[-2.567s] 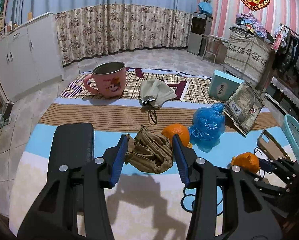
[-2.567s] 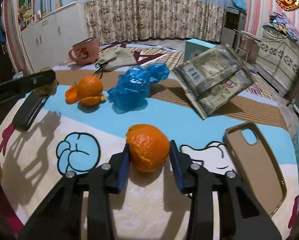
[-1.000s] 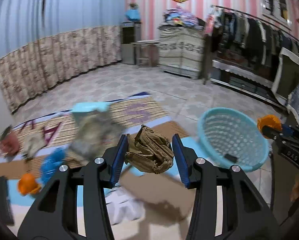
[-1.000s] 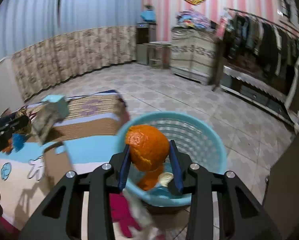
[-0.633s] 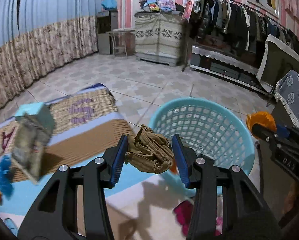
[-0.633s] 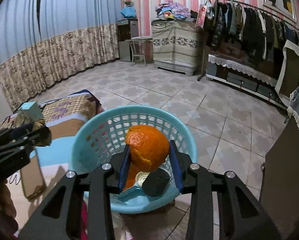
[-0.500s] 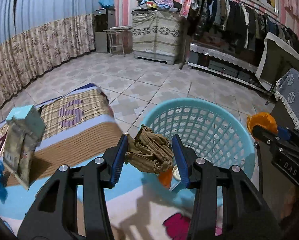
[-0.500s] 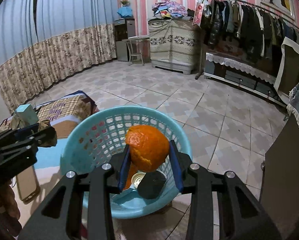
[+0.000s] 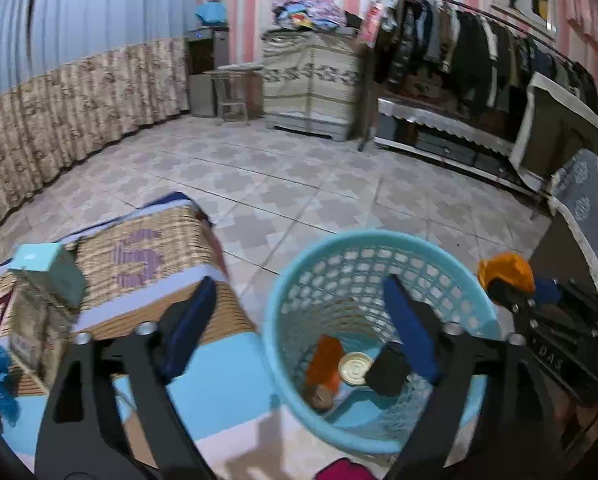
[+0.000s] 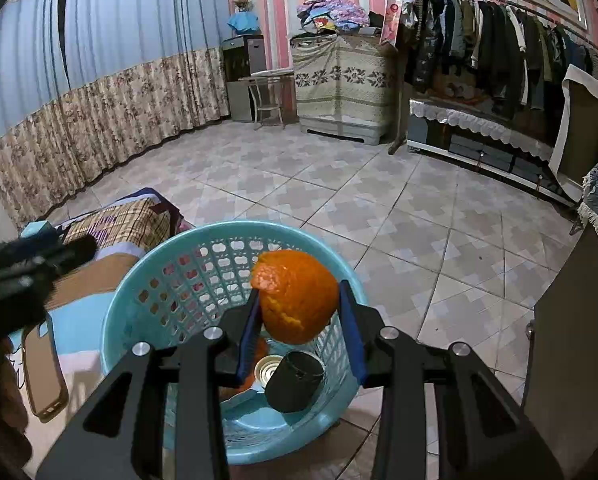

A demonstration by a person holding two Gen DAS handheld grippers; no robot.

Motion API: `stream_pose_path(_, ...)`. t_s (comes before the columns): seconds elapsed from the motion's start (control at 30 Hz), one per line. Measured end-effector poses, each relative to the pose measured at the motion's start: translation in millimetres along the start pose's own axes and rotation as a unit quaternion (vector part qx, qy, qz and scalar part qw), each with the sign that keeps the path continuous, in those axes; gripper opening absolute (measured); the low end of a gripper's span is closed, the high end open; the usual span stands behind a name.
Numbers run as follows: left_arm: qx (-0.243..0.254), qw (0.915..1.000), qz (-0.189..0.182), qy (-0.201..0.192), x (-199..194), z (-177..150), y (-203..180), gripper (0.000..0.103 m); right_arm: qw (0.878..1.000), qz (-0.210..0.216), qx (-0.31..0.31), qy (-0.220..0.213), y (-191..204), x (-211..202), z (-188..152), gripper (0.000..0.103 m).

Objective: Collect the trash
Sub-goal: 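Open the left tool to drop the paper while the right tool drops the orange, then move the left tool back to the bed and grasp the second orange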

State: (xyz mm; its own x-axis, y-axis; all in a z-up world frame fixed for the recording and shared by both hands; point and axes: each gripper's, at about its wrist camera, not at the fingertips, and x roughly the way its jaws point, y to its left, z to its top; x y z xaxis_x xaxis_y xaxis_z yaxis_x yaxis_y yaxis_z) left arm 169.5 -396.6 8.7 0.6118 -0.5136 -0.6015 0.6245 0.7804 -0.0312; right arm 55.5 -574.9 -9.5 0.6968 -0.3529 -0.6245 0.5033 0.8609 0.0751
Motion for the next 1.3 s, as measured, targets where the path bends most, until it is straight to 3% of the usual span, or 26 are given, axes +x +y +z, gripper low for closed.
stream_pose_path(0.1, 0.006, 0.9991, 0.034, -0.025, -16, 0, 9, 0.098, 1.000, 0.004, -0.003, 0.003, 7, 3, -5, 0.037)
stream_pose_path(0.47, -0.005, 0.9942, 0.097, -0.045, -59, -8, 50, 0.098, 1.000, 0.010, -0.011, 0.009, 33, 24, -4, 0.040)
stream_pose_path(0.5, -0.008, 0.9937, 0.102, -0.044, -63, -10, 57, 0.098, 1.000, 0.013, -0.008, 0.009, 34, 25, -3, 0.042)
stream_pose_path(0.57, -0.014, 0.9930, 0.108, -0.045, -71, -13, 68, 0.098, 1.000, 0.015, -0.002, 0.007, 36, 26, 1, 0.056)
stream_pose_path(0.6, -0.019, 0.9926, 0.110, -0.047, -76, -14, 76, 0.098, 1.000, 0.012, 0.000, 0.000, 38, 25, 2, 0.071)
stream_pose_path(0.63, -0.025, 0.9923, 0.112, -0.048, -81, -16, 83, 0.098, 1.000, 0.011, 0.000, -0.003, 40, 23, 3, 0.077)
stream_pose_path(0.7, -0.038, 0.9910, 0.118, -0.051, -93, -22, 100, 0.098, 1.000, 0.011, -0.004, -0.004, 46, 21, 4, 0.078)
stream_pose_path(0.83, -0.048, 0.9886, 0.133, -0.051, -113, -31, 127, 0.098, 1.000, 0.012, 0.000, -0.013, 57, 5, 2, 0.092)
stream_pose_path(1.07, -0.077, 0.9819, 0.165, -0.052, -162, -55, 182, 0.098, 0.998, 0.023, -0.037, -0.043, 106, -49, -1, 0.097)
stream_pose_path(1.3, -0.094, 0.9733, 0.207, -0.034, -191, -83, 242, 0.098, 0.994, 0.073, -0.055, -0.054, 185, -89, -9, 0.098)
